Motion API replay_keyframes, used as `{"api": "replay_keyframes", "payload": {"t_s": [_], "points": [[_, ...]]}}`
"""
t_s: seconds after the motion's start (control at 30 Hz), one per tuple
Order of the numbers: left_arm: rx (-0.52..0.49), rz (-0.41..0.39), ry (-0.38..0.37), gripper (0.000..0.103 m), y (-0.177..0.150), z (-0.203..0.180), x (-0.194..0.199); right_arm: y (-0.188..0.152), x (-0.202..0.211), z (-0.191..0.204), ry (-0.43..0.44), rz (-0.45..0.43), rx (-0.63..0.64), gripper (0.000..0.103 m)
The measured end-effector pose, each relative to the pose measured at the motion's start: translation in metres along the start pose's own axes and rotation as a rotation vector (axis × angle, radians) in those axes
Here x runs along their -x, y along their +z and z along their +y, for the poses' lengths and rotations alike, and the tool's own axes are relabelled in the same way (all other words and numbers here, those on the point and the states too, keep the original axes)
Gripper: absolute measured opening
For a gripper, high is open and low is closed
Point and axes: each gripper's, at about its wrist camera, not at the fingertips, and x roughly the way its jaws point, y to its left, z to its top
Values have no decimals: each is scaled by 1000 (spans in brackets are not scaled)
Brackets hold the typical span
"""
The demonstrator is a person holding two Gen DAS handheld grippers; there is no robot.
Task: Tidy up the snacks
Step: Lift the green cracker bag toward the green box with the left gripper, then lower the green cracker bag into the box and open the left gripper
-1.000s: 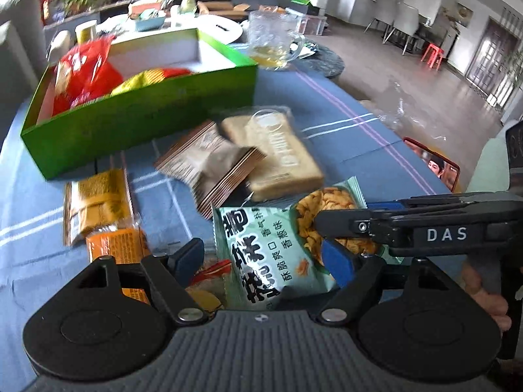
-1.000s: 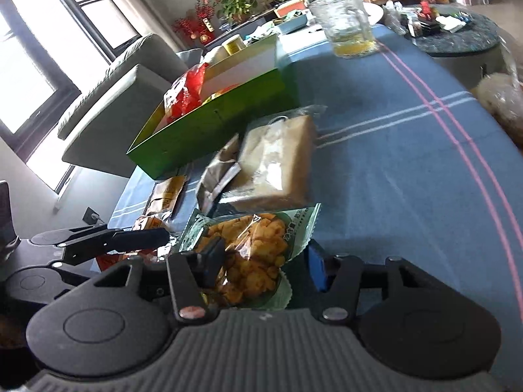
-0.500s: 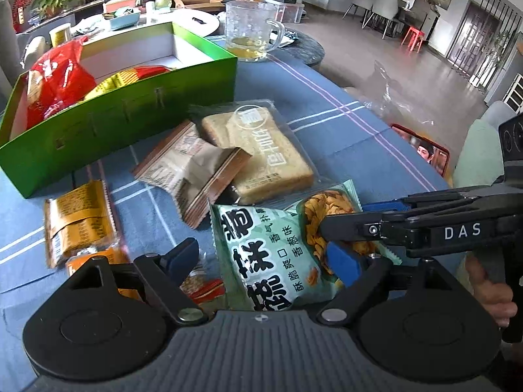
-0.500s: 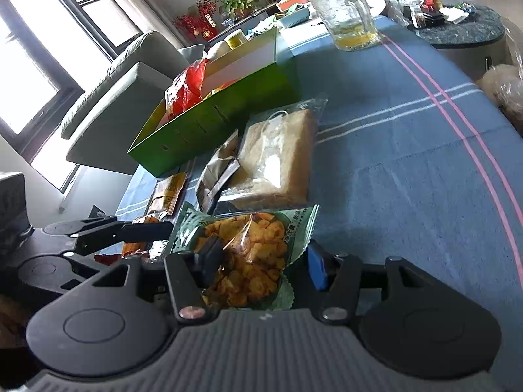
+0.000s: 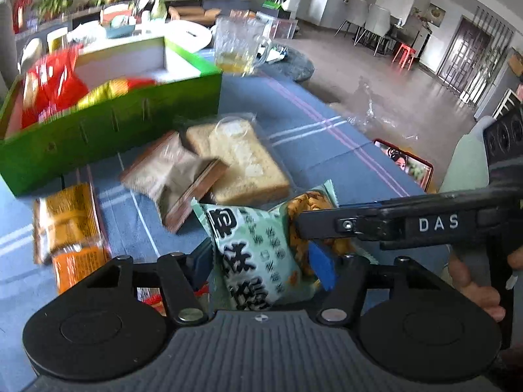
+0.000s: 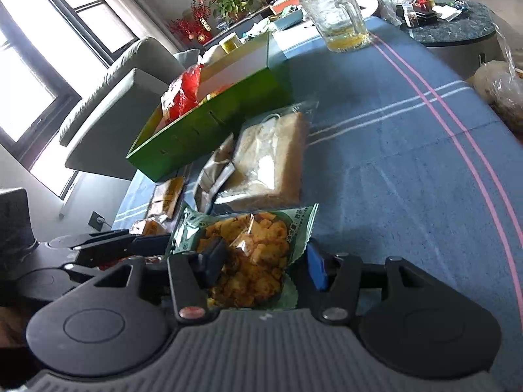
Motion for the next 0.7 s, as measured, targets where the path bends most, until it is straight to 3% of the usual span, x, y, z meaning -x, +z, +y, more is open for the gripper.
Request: {"api": "replay_keyframes", "payload": {"t_s": [0.1,0.23,0.7], "points": [[-27,-50,35,59,5,-5,11,5,6,13,17,-30,34,56],[24,-102,30,59,12,3,24,13,16,29,10,-95,98,56],[62,-192,95,59,31,26,40,41,3,49,65,-142,140,56]]}}
